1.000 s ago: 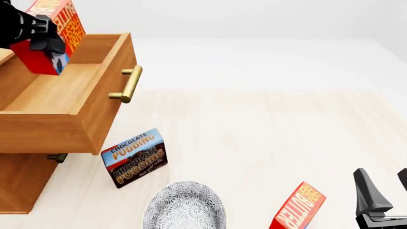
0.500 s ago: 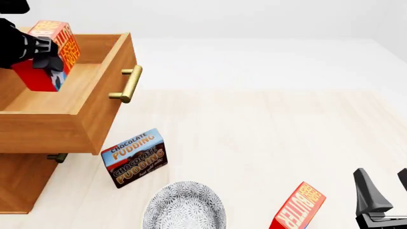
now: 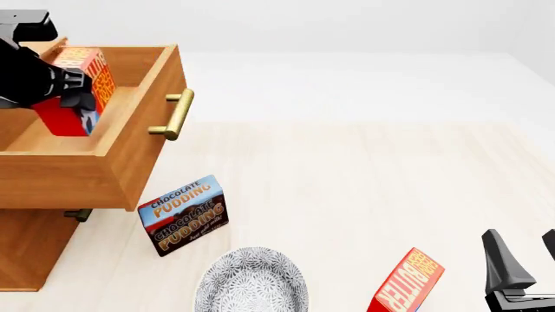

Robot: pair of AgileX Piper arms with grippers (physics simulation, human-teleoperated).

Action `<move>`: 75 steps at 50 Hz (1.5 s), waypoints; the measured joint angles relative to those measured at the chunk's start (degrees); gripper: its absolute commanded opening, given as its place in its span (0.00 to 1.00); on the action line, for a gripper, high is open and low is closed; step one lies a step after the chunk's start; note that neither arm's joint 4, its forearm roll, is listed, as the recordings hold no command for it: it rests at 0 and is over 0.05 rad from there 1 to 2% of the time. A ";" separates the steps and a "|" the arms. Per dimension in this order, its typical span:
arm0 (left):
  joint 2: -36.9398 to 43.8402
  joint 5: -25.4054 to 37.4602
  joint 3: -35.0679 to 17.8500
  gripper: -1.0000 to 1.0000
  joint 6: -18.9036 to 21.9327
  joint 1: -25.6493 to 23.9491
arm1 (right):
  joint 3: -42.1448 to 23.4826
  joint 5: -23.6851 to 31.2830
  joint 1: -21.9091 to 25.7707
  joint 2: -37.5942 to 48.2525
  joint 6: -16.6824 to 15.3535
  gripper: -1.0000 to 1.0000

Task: Put the butter at the front in the top drawer of the cabinet and close it.

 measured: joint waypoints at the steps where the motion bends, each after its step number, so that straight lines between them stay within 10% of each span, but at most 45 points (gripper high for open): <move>1: 0.12 -0.23 0.17 0.00 -0.09 -0.07 | 0.00 0.00 0.00 0.00 0.00 1.00; 63: 1.84 -6.95 5.01 0.00 -4.04 -2.36 | 0.00 0.00 0.00 0.00 0.00 1.00; 64: 1.81 -6.99 5.05 1.00 -4.09 -2.40 | 0.00 0.00 0.00 0.00 0.00 1.00; 75: 2.15 -6.65 4.52 1.00 -3.30 -2.84 | 0.00 0.00 0.00 0.00 0.00 1.00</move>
